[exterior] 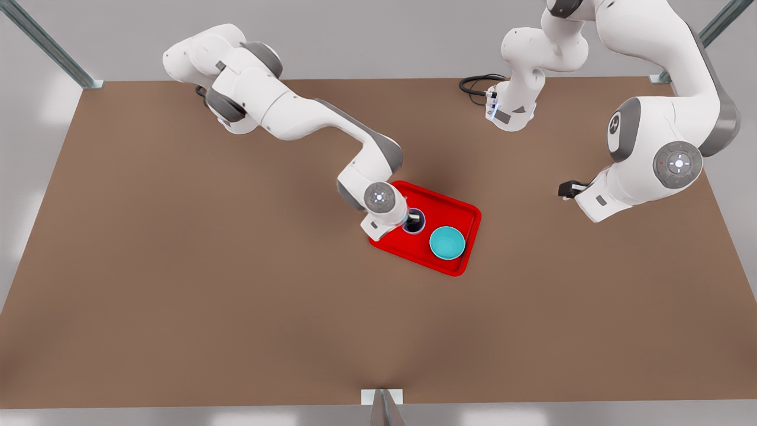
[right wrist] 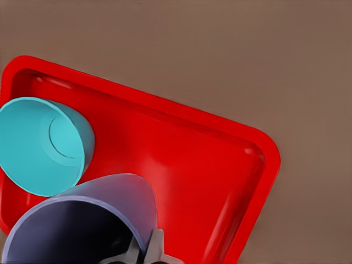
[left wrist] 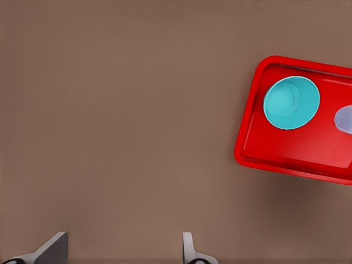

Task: Place the bowl on the tray with the left arm and the cup on the tray with the right arm

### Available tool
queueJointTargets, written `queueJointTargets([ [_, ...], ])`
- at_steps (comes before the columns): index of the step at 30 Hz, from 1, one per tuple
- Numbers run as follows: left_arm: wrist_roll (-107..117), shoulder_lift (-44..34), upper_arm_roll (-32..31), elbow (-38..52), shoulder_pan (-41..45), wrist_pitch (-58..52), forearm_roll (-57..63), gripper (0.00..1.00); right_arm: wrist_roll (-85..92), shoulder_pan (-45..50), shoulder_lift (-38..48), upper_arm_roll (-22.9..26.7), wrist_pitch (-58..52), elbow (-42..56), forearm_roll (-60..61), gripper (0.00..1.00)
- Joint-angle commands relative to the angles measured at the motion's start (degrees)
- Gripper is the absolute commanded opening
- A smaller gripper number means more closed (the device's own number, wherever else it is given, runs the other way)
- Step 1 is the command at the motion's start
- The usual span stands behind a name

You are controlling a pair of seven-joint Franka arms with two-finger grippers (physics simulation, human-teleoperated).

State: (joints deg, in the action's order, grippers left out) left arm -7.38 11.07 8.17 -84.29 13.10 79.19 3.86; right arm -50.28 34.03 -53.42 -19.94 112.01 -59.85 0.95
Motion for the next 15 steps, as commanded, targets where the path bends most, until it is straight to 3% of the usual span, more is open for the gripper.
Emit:
queueJointTargets([
  [1,0.0,0.0,0.0,0.0,0.0,0.0,0.0,1.0,-0.1,0.1,-0.1,0.0,-0.1,0.0,-0.3,0.21],
  [7,0.0,0.0,-0.1,0.0,0.0,0.0,-0.1,1.0,-0.1,1.0,-0.7,0.0,0.0,-0.3,-3.4,0.21],
  [9,0.0,0.0,-0.1,0.0,0.0,0.0,-0.3,1.0,0.1,1.5,-1.1,0.0,0.0,-0.6,-4.2,0.3],
  [10,0.0,0.0,-0.1,0.0,0.0,0.0,-0.3,1.0,0.0,1.7,-1.2,0.0,0.0,-0.7,-4.2,0.75],
  [11,0.0,0.0,-0.1,0.0,0.0,0.0,-0.3,1.0,-0.1,1.7,-1.2,0.0,0.1,-0.7,-4.2,1.0],
  [15,0.0,-0.2,-0.1,0.0,0.0,0.0,-0.3,1.0,0.1,1.7,-1.3,0.0,0.4,-0.7,-4.2,1.0],
])
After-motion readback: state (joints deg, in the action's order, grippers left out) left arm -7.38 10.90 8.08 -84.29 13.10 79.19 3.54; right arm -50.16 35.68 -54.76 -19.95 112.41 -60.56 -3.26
